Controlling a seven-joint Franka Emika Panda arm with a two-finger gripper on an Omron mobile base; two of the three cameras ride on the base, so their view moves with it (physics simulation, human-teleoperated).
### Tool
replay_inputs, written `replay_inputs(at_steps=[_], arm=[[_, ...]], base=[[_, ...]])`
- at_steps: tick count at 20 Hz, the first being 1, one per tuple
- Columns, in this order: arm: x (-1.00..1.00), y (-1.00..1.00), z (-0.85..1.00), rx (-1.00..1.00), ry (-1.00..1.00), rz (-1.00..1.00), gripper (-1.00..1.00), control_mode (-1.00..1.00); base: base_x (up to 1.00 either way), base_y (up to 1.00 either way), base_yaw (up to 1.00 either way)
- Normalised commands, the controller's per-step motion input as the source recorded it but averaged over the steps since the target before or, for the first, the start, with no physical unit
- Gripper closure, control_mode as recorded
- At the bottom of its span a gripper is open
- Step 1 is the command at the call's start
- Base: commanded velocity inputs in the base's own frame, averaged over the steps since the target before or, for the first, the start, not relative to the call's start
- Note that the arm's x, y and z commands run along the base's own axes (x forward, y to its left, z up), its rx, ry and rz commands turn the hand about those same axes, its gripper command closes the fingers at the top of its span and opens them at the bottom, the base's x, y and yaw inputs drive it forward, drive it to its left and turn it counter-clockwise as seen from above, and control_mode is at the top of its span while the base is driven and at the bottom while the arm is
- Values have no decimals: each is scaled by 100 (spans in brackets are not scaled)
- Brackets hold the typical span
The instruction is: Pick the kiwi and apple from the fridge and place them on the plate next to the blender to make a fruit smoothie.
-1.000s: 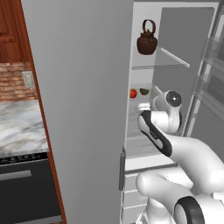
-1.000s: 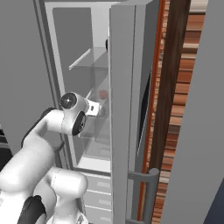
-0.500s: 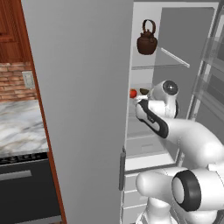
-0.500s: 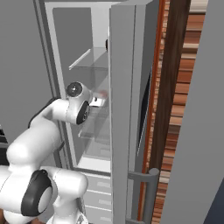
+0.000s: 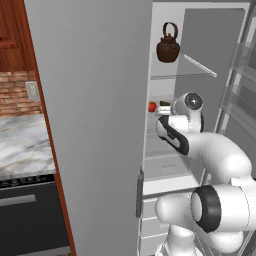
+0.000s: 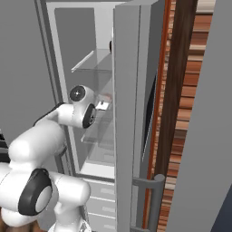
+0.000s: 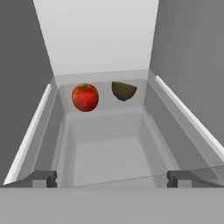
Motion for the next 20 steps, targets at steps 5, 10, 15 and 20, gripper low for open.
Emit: replay_inputs(at_steps=[5, 10, 15, 20], arm=[[37, -20, 0, 0, 0, -12, -100, -100], [19, -23, 1, 3, 0, 0, -100, -100], [7, -15, 12, 6, 0, 0, -100, -100], [17, -8, 13, 3, 3, 0, -100, -100]], base=[[0, 0, 0], [0, 0, 0], [0, 0, 0], [0, 0, 0]])
